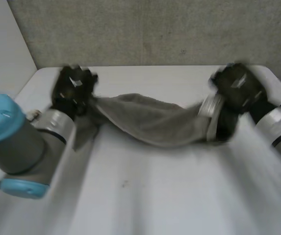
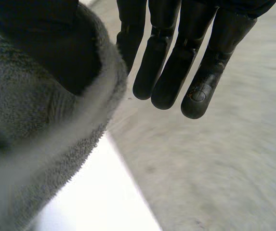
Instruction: Fold the towel.
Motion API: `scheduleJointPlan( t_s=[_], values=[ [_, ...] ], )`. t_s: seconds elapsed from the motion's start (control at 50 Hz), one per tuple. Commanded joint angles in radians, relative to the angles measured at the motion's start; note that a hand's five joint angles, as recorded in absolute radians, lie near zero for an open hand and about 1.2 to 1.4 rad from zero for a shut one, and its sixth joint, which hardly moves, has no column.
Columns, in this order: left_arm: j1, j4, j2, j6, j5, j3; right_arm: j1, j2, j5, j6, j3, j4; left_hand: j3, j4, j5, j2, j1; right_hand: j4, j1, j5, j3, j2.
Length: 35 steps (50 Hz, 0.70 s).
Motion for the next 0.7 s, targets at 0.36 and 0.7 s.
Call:
scheduleJointPlan(
  t_s=[0.36,0.7],
  values=[
    [0.044,-0.532,0.198,0.012,0.026,0.073,-0.127,0.071,0.079,-0.127,-0.317,0.862,0.179,0.179,0.187,0.178,0.211,0.202,0.427,0.25,0.213,0.224],
    [0.083,-0.528,-0.344,0.146,0.027,0.395,0.114,0.388,0.33,-0.168,-0.595,0.776,0.179,0.179,0.187,0.178,0.211,0.202,0.427,0.25,0.213,0.224]
  ],
)
